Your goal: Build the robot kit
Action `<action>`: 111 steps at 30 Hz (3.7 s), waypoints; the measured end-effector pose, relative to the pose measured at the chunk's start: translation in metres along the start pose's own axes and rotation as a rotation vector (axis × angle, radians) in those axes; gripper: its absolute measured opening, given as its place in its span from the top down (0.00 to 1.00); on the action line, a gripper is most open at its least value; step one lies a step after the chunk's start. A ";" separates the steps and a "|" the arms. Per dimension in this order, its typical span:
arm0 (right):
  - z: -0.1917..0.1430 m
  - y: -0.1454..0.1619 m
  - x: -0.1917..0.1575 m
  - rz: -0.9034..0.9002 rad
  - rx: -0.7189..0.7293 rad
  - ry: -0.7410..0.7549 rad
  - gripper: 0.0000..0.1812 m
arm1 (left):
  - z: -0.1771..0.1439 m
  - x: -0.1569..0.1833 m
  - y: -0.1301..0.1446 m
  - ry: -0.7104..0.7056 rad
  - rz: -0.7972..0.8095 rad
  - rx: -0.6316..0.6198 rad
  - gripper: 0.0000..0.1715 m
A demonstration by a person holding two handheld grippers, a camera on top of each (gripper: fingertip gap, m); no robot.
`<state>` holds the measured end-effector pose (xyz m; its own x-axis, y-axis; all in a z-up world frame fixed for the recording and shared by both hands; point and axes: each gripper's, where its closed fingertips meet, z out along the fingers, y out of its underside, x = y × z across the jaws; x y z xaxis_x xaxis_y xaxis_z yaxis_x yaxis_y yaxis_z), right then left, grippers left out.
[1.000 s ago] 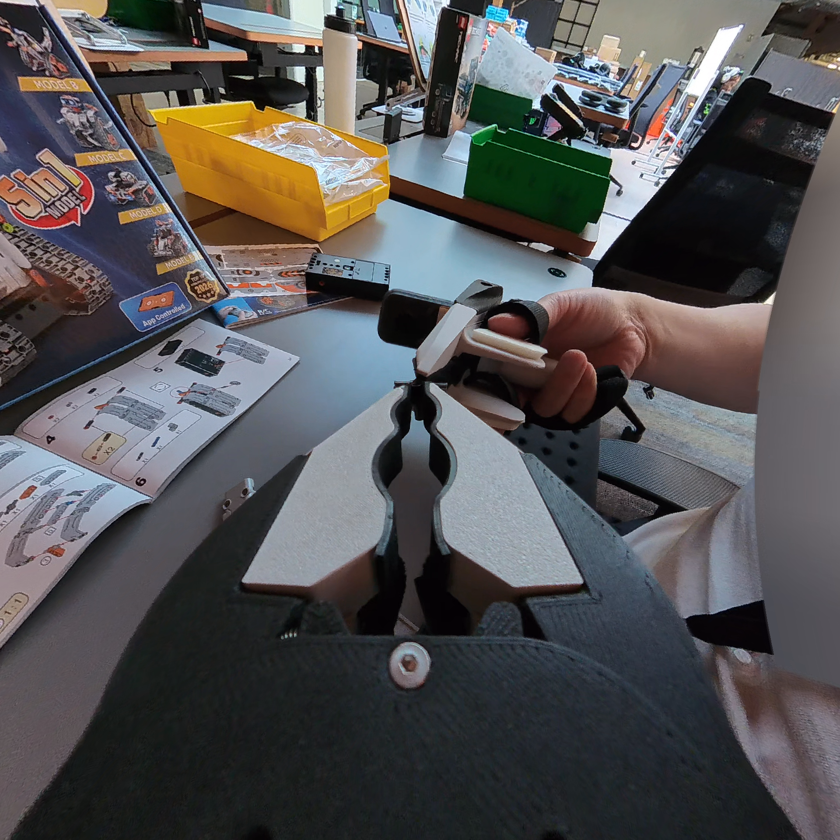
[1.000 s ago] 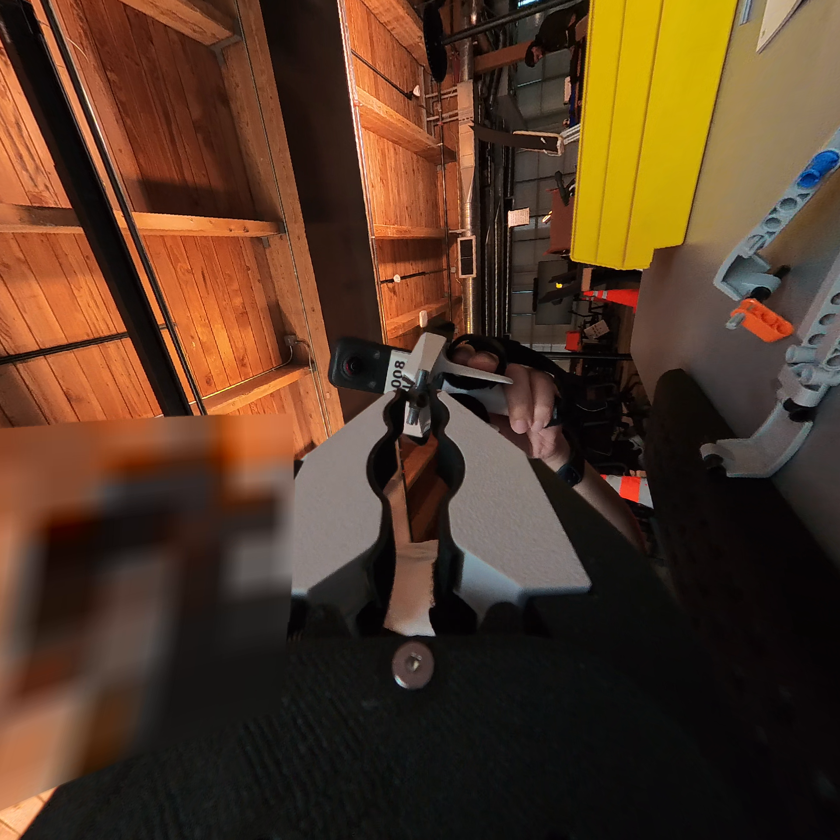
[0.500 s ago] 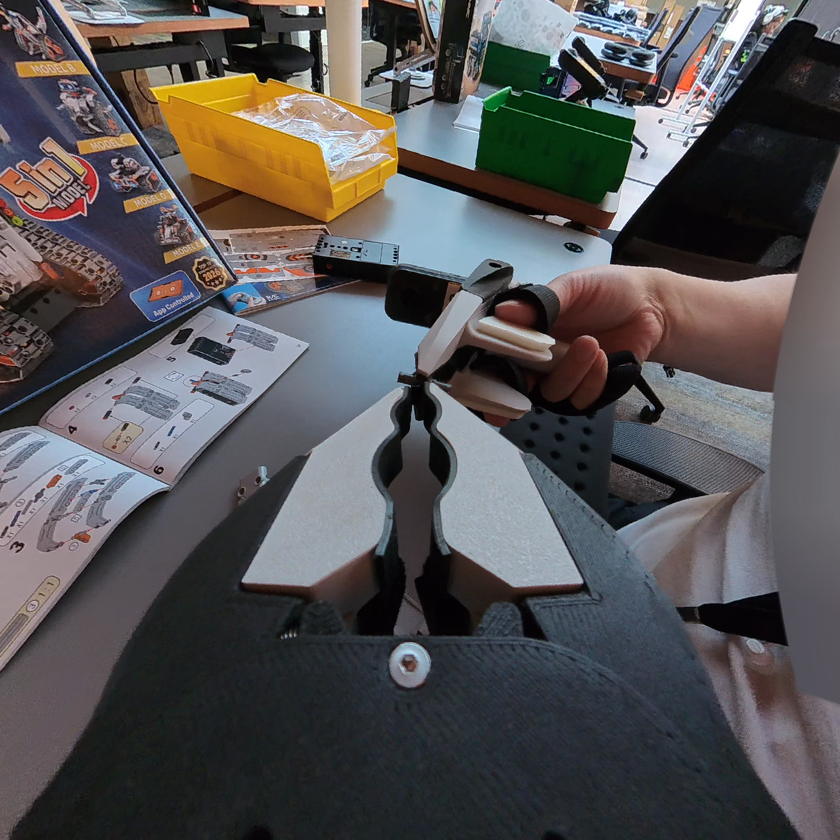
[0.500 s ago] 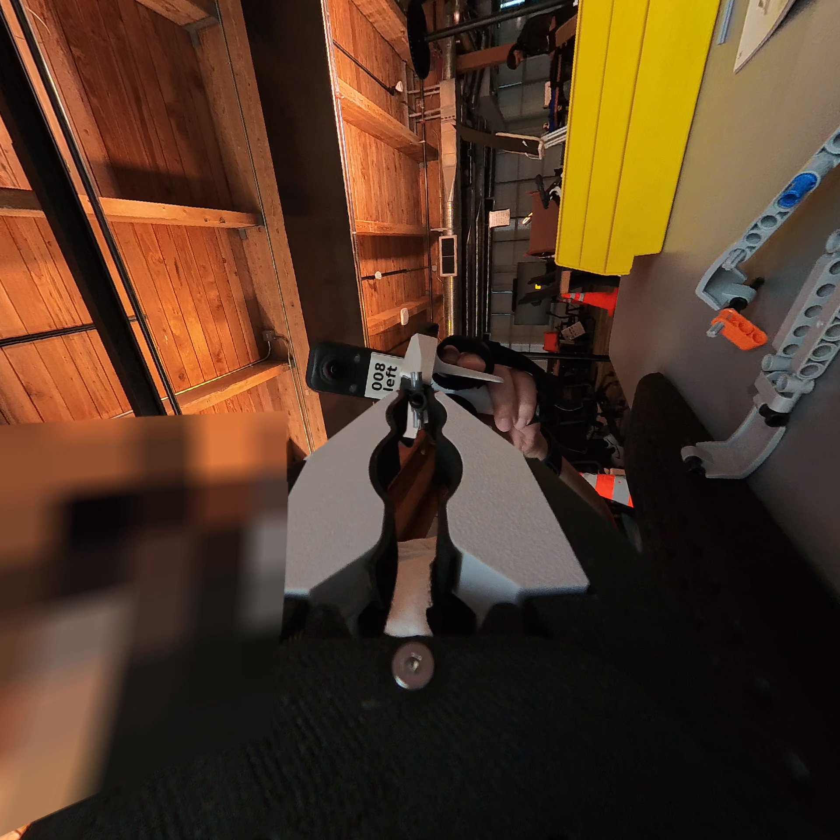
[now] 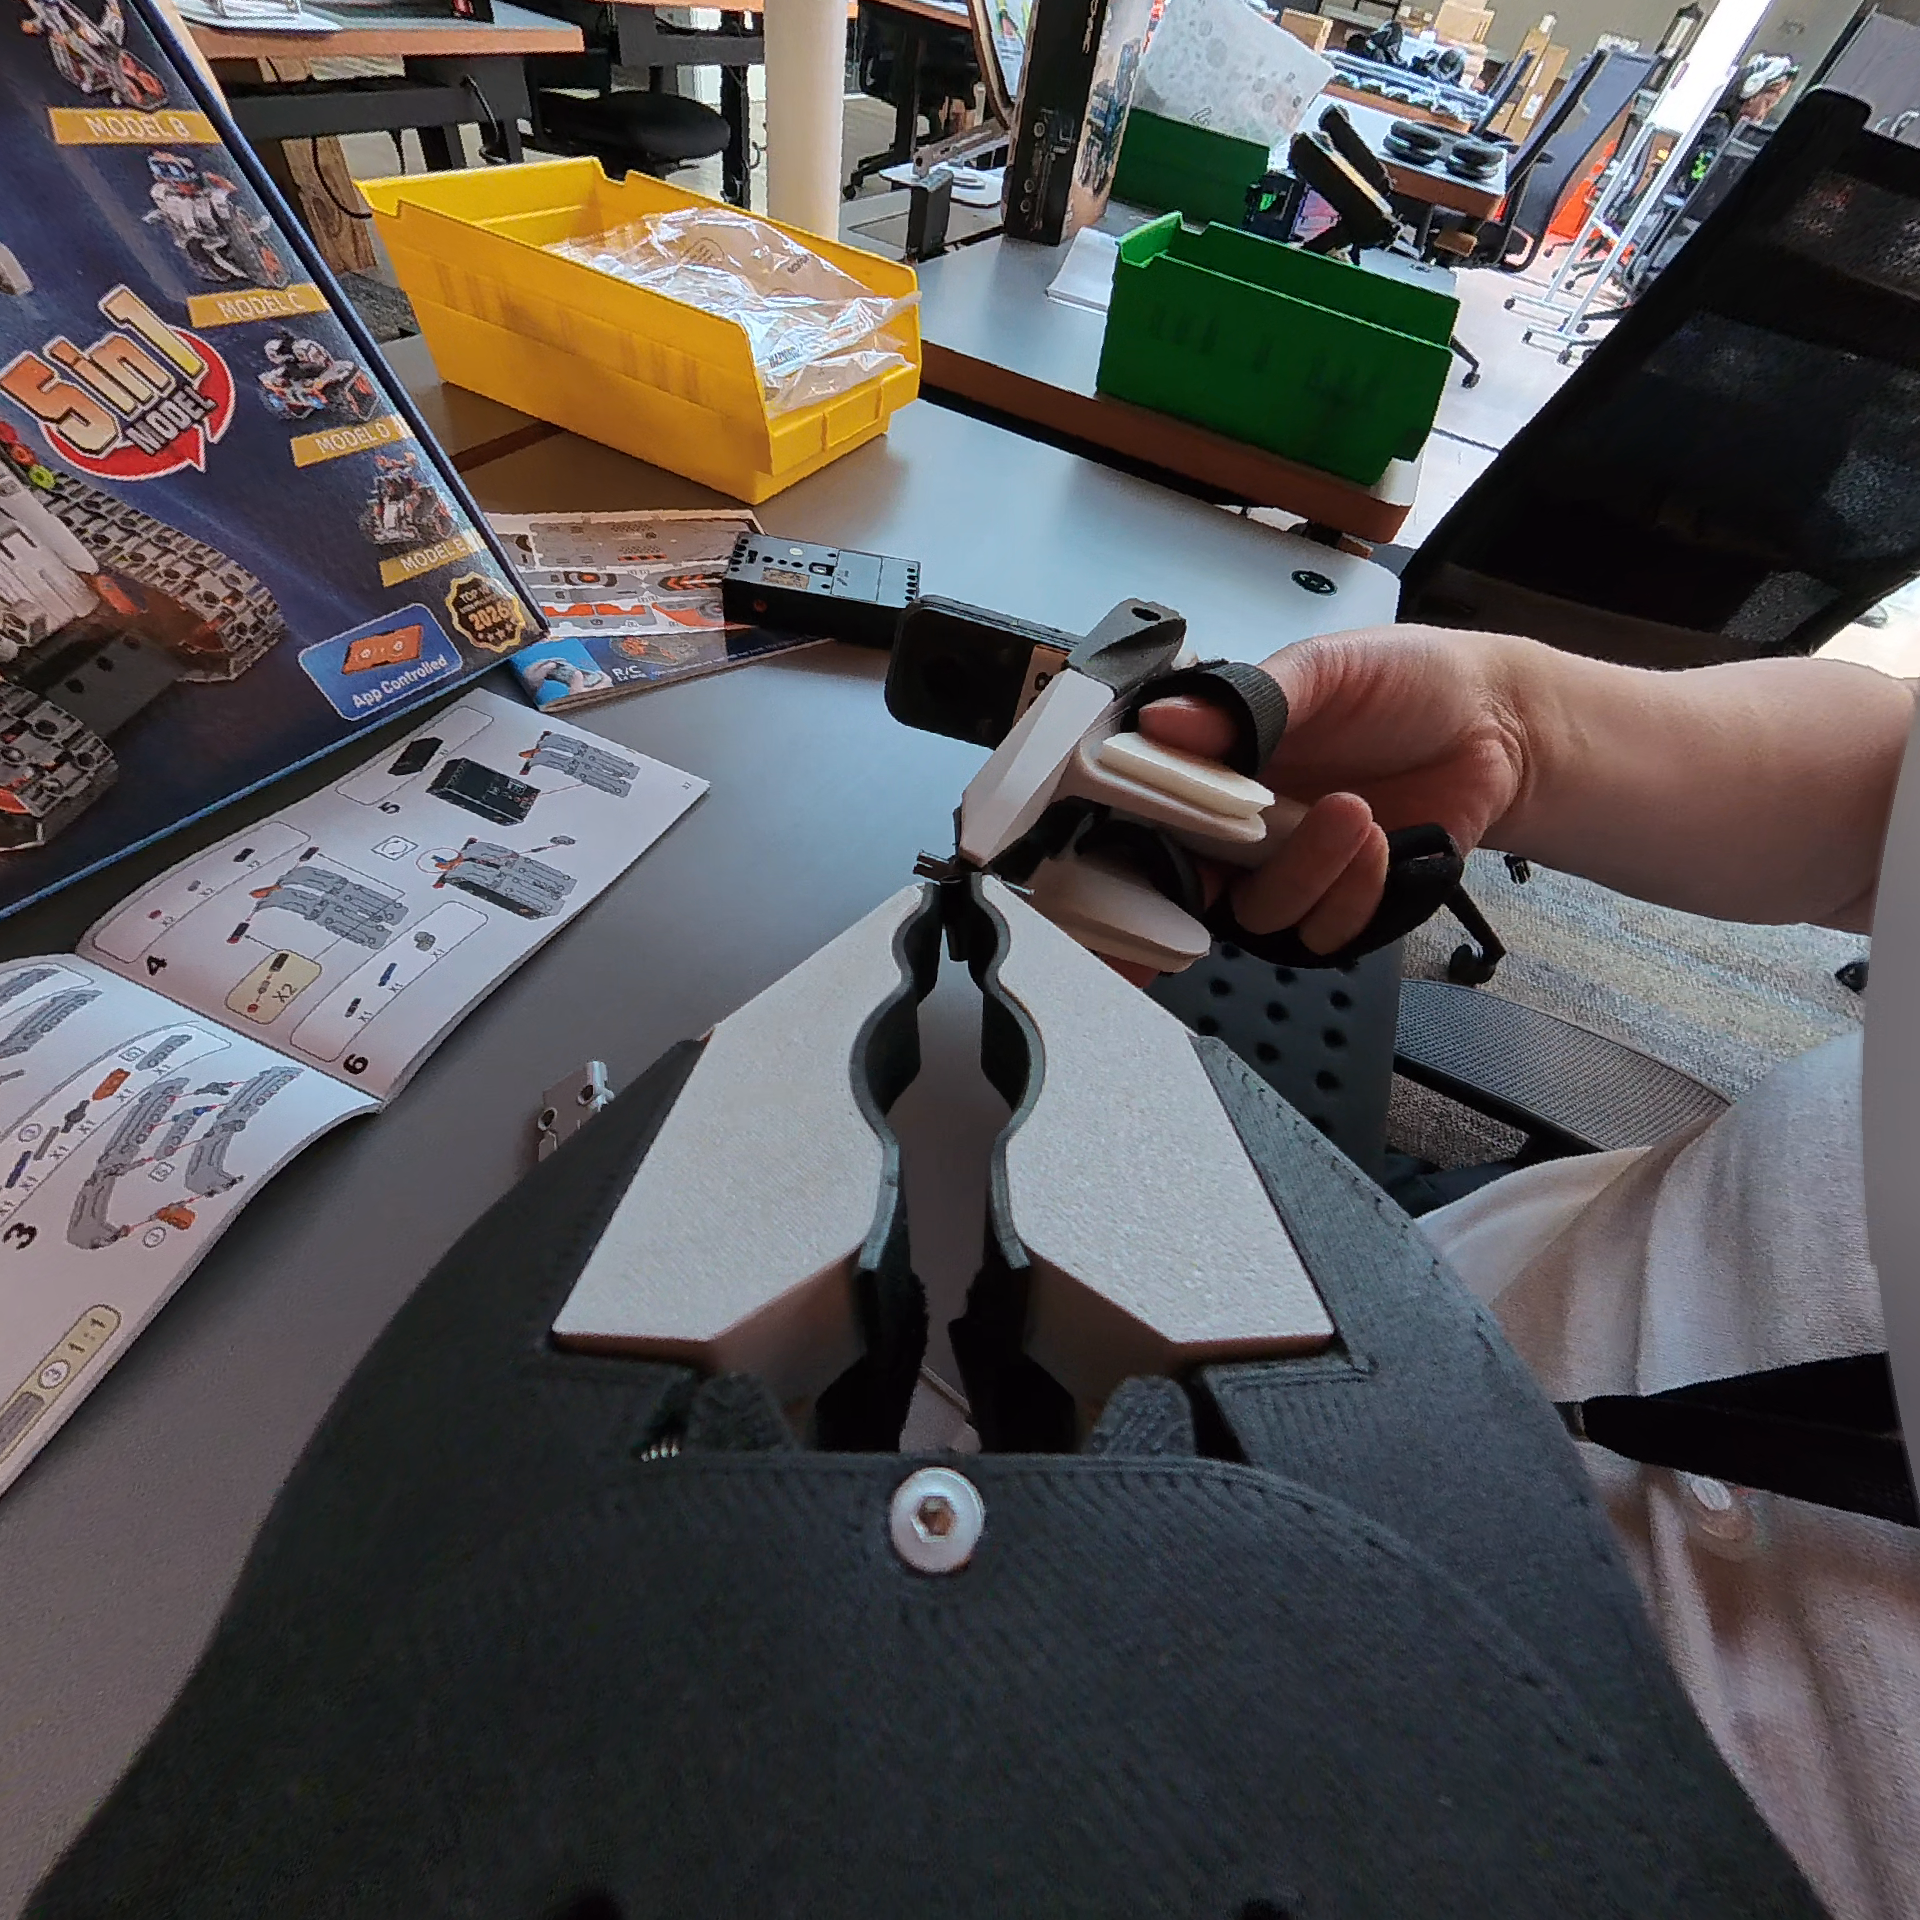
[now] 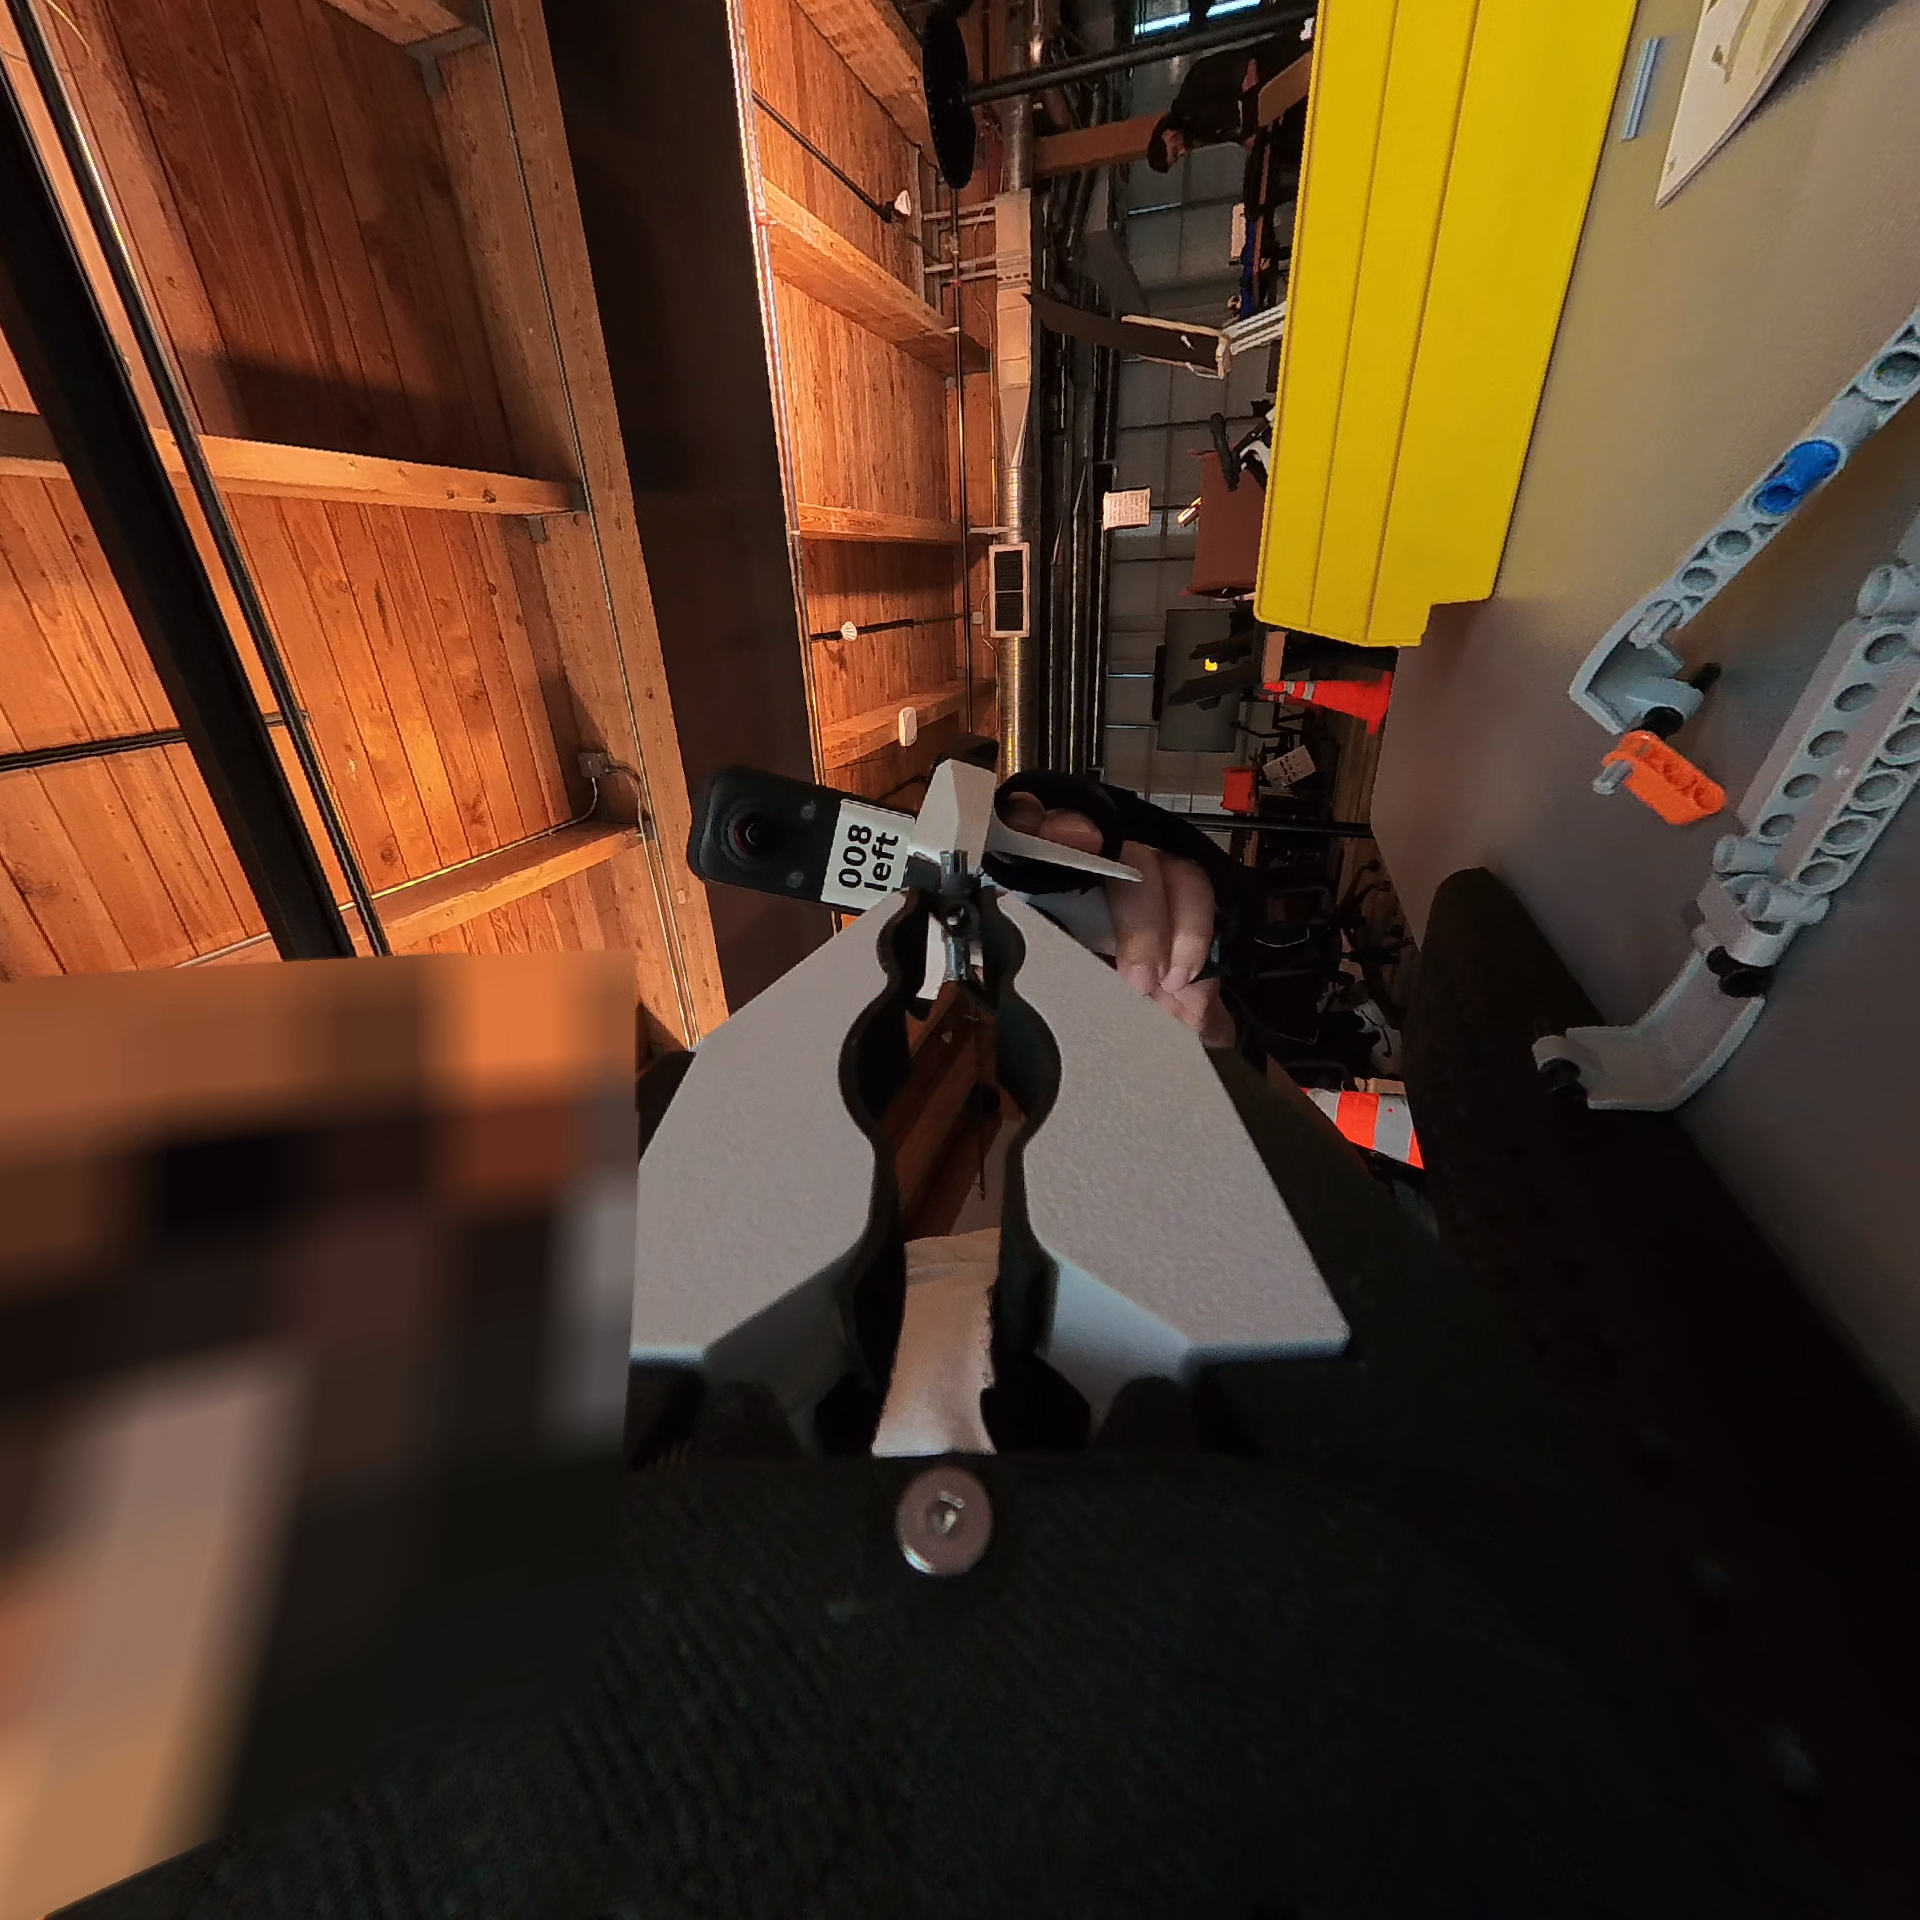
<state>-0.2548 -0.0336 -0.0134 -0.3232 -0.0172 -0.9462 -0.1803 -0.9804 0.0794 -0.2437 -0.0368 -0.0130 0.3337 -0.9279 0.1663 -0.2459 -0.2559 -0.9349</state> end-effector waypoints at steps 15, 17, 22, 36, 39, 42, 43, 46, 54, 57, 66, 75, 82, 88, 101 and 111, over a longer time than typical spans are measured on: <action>-0.001 -0.001 -0.001 -0.019 0.005 -0.002 0.94 | 0.001 -0.001 0.001 0.009 -0.039 0.014 0.99; -0.001 -0.001 0.000 -0.041 0.000 0.007 0.96 | -0.001 0.000 -0.001 0.021 -0.052 0.028 0.99; -0.002 0.001 -0.002 -0.052 -0.010 0.003 0.96 | -0.007 0.000 -0.007 0.047 -0.094 0.073 0.99; 0.003 0.001 -0.009 0.034 0.024 -0.109 0.97 | -0.014 -0.006 -0.020 0.214 -0.483 0.333 0.99; 0.006 0.001 -0.013 0.052 0.032 -0.155 0.97 | -0.016 -0.009 -0.023 0.230 -0.543 0.394 0.99; 0.007 -0.001 -0.016 0.076 0.050 -0.194 0.97 | -0.019 -0.009 -0.029 0.259 -0.596 0.477 0.99; 0.008 -0.002 -0.017 0.080 0.059 -0.204 0.97 | -0.020 -0.010 -0.032 0.265 -0.607 0.503 1.00; 0.009 -0.005 -0.021 0.083 0.085 -0.249 0.97 | -0.021 -0.009 -0.035 0.286 -0.629 0.551 1.00; 0.014 -0.010 -0.026 0.098 0.159 -0.316 0.97 | -0.021 -0.011 -0.041 0.304 -0.614 0.631 1.00; 0.016 -0.013 -0.024 0.110 0.197 -0.326 0.97 | -0.021 -0.013 -0.042 0.282 -0.595 0.657 1.00; 0.024 -0.012 -0.027 0.189 0.253 -0.398 0.97 | -0.024 -0.017 -0.042 0.177 -0.466 0.709 1.00; 0.026 -0.017 -0.026 -0.011 0.385 -0.337 0.97 | -0.025 -0.023 -0.041 0.038 -0.440 0.763 0.99; 0.022 -0.021 -0.031 -0.157 0.502 -0.339 0.97 | -0.023 -0.025 -0.045 0.020 -0.517 0.815 0.99; 0.020 -0.026 -0.031 -0.225 0.567 -0.313 0.97 | -0.019 -0.028 -0.044 -0.010 -0.508 0.814 0.99; 0.010 -0.034 -0.021 -0.356 0.592 -0.226 0.97 | -0.006 -0.032 -0.032 -0.062 -0.497 0.716 0.99; 0.019 -0.027 -0.039 -0.948 0.566 -0.025 0.97 | -0.015 -0.030 -0.045 0.118 -0.697 0.849 0.99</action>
<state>-0.2550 -0.0028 0.0273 0.1533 0.7039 -0.6936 -0.7618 -0.3628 -0.5366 -0.2564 -0.0019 0.0294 0.0557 -0.6843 0.7270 0.6823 -0.5055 -0.5281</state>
